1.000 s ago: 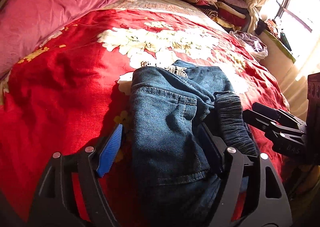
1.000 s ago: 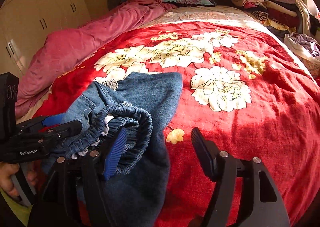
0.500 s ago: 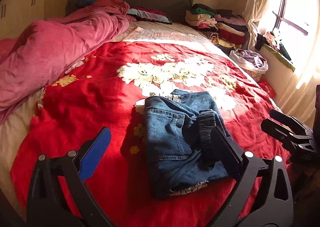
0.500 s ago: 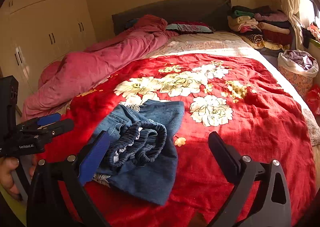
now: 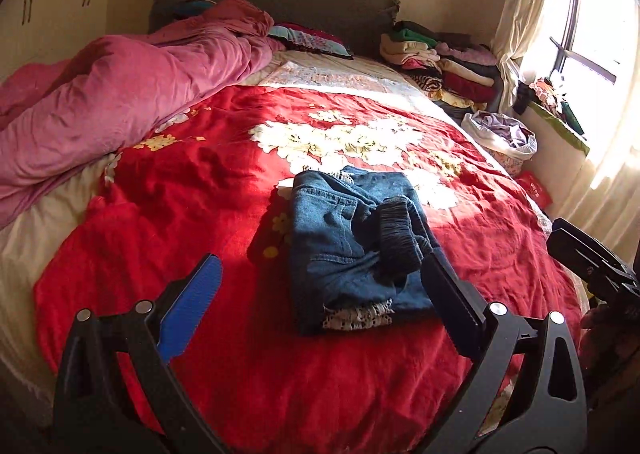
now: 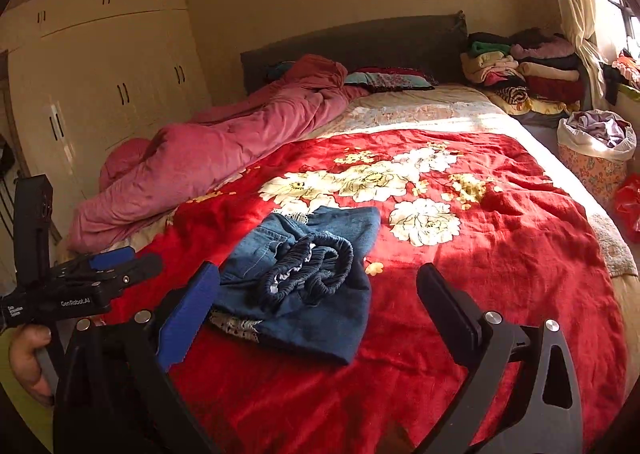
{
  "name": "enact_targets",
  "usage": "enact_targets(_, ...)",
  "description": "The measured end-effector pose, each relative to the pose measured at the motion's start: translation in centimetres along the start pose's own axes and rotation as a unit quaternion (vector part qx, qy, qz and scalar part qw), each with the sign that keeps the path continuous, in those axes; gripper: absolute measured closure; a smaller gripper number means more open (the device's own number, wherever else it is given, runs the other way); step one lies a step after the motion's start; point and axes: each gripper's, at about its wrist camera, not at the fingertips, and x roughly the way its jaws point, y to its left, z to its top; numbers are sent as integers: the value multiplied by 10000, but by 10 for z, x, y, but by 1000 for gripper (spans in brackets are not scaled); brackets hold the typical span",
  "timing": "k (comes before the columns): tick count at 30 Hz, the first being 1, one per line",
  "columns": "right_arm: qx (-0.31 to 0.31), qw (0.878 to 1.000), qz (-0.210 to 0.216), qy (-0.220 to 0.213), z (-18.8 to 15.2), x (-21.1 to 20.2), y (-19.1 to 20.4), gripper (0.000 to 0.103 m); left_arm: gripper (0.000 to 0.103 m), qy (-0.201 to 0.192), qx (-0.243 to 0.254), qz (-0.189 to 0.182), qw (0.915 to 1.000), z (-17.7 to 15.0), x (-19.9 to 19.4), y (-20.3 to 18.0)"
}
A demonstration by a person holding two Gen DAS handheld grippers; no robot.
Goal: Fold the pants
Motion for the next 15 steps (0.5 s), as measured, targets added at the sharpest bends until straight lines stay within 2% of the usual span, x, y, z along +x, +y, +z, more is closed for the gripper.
enact_targets(5, 46, 9999, 52, 158, -15, -9, 3, 5, 10, 41, 82, 95, 9999, -18, -6, -6)
enact_targets(11, -132, 9989, -263, 358, -37, -11, 6, 5, 10, 239, 182, 135, 9995, -39, -4, -9)
enact_targets(15, -64, 9978, -325, 569, -49, -4, 4, 5, 10, 407, 156, 206, 9988, -51, 1, -6)
